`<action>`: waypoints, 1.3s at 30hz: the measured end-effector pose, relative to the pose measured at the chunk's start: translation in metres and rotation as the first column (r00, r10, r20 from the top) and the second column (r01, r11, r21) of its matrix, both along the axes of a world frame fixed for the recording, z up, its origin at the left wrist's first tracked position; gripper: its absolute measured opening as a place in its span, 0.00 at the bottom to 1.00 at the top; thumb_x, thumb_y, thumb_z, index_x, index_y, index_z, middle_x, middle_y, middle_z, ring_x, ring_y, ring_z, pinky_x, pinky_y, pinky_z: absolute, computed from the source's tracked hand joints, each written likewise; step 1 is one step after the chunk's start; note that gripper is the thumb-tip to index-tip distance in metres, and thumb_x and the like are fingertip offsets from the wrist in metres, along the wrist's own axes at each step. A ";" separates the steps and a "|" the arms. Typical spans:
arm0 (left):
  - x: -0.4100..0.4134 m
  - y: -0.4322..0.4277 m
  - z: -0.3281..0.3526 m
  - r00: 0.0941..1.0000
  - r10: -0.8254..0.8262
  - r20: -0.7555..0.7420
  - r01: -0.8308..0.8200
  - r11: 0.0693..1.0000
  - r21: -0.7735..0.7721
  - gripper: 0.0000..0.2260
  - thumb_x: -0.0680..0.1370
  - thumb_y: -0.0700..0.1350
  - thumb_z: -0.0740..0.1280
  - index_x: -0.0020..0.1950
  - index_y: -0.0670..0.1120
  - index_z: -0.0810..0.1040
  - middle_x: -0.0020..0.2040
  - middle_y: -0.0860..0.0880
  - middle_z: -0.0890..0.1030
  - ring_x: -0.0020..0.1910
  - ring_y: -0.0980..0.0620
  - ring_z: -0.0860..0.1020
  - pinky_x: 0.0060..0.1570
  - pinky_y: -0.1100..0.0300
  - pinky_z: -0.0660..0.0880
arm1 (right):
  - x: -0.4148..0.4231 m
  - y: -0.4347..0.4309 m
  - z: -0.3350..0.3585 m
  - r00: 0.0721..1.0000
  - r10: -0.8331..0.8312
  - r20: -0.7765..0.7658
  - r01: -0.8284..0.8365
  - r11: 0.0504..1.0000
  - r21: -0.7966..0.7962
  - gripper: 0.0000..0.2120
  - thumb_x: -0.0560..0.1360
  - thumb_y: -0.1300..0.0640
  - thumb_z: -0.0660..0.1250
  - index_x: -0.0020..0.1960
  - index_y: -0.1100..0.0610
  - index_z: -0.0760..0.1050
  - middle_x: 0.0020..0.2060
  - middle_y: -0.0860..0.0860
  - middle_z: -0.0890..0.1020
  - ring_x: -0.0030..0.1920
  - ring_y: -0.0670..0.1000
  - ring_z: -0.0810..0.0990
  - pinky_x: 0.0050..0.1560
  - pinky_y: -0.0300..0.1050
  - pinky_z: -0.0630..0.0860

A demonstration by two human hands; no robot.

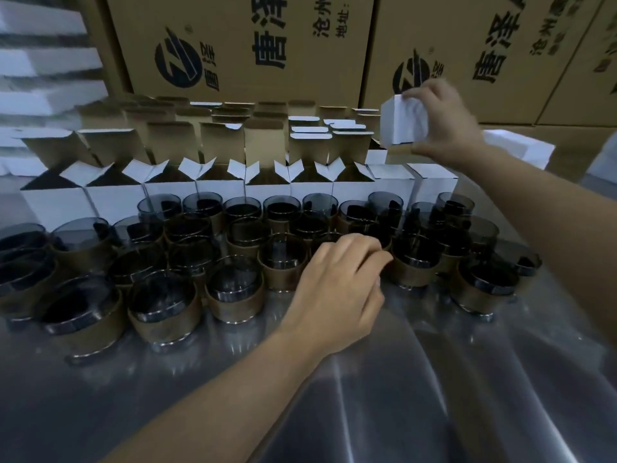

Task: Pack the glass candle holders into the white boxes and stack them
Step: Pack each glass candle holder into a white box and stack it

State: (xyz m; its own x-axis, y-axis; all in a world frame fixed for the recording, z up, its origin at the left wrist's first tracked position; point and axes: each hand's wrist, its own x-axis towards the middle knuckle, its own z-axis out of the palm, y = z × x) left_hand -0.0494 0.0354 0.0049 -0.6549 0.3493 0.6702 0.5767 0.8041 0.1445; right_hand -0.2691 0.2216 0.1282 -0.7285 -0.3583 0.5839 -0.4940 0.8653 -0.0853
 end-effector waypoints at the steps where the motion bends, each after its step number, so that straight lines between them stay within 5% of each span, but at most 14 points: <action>1: -0.001 0.000 -0.001 1.000 -0.005 -0.017 0.005 1.000 0.002 0.15 0.75 0.41 0.60 0.58 0.41 0.80 0.56 0.46 0.78 0.59 0.47 0.75 0.54 0.54 0.70 | -0.012 -0.002 -0.001 1.000 0.010 0.020 -0.010 1.000 0.009 0.38 0.66 0.61 0.77 0.71 0.50 0.65 0.69 0.53 0.65 0.69 0.55 0.64 0.65 0.59 0.70; 9: -0.011 0.003 -0.004 0.997 -0.043 -0.064 0.045 0.999 0.024 0.15 0.74 0.42 0.59 0.57 0.41 0.80 0.54 0.46 0.79 0.59 0.47 0.75 0.58 0.55 0.69 | -0.066 -0.020 -0.005 0.985 0.046 0.169 -0.051 0.998 0.028 0.33 0.66 0.64 0.76 0.68 0.56 0.69 0.68 0.57 0.67 0.66 0.58 0.68 0.58 0.45 0.66; 20: -0.014 0.004 -0.004 0.999 -0.039 0.011 0.039 0.998 0.048 0.15 0.75 0.42 0.58 0.57 0.42 0.80 0.54 0.47 0.79 0.59 0.48 0.75 0.56 0.55 0.69 | -0.088 -0.026 -0.030 0.930 0.005 0.368 -0.014 1.000 0.021 0.32 0.71 0.60 0.75 0.72 0.56 0.67 0.71 0.57 0.68 0.69 0.58 0.67 0.62 0.47 0.65; 26: -0.016 0.004 -0.005 0.998 -0.038 0.050 0.035 0.997 0.067 0.15 0.75 0.42 0.58 0.56 0.42 0.80 0.54 0.47 0.78 0.58 0.49 0.74 0.55 0.57 0.68 | -0.093 -0.025 -0.047 0.850 -0.042 0.525 0.029 0.999 0.034 0.19 0.81 0.61 0.55 0.70 0.57 0.71 0.72 0.56 0.69 0.72 0.56 0.65 0.65 0.41 0.60; 31: -0.017 0.004 -0.005 0.996 -0.023 0.087 0.017 0.997 0.071 0.15 0.75 0.42 0.58 0.55 0.43 0.80 0.54 0.48 0.78 0.57 0.51 0.74 0.55 0.59 0.67 | -0.092 -0.031 -0.047 0.840 -0.029 0.542 0.050 0.998 -0.024 0.19 0.81 0.63 0.52 0.68 0.59 0.73 0.71 0.56 0.70 0.71 0.56 0.66 0.63 0.41 0.61; 36: -0.017 0.005 -0.005 0.995 -0.013 0.095 0.007 0.998 0.065 0.15 0.75 0.43 0.57 0.54 0.44 0.81 0.53 0.49 0.78 0.57 0.52 0.74 0.55 0.61 0.66 | -0.101 -0.034 -0.038 0.912 -0.006 0.410 0.155 0.931 -0.331 0.19 0.79 0.65 0.51 0.64 0.60 0.75 0.64 0.59 0.76 0.64 0.58 0.73 0.57 0.44 0.68; 39: -0.019 0.005 -0.006 0.997 -0.011 0.080 0.006 0.998 0.064 0.14 0.74 0.42 0.58 0.53 0.44 0.81 0.53 0.50 0.78 0.56 0.52 0.74 0.55 0.61 0.66 | -0.109 -0.040 -0.043 0.915 -0.053 0.399 0.177 0.944 -0.279 0.23 0.78 0.66 0.51 0.70 0.59 0.69 0.71 0.58 0.66 0.67 0.58 0.69 0.65 0.49 0.68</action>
State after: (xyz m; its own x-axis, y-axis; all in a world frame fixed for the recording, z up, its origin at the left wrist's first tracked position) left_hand -0.0684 0.0407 -0.0010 -0.7049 0.3130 0.6366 0.5678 0.7869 0.2418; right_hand -0.3777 0.1817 0.0852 -0.9414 -0.1089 0.3192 -0.2683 0.8152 -0.5133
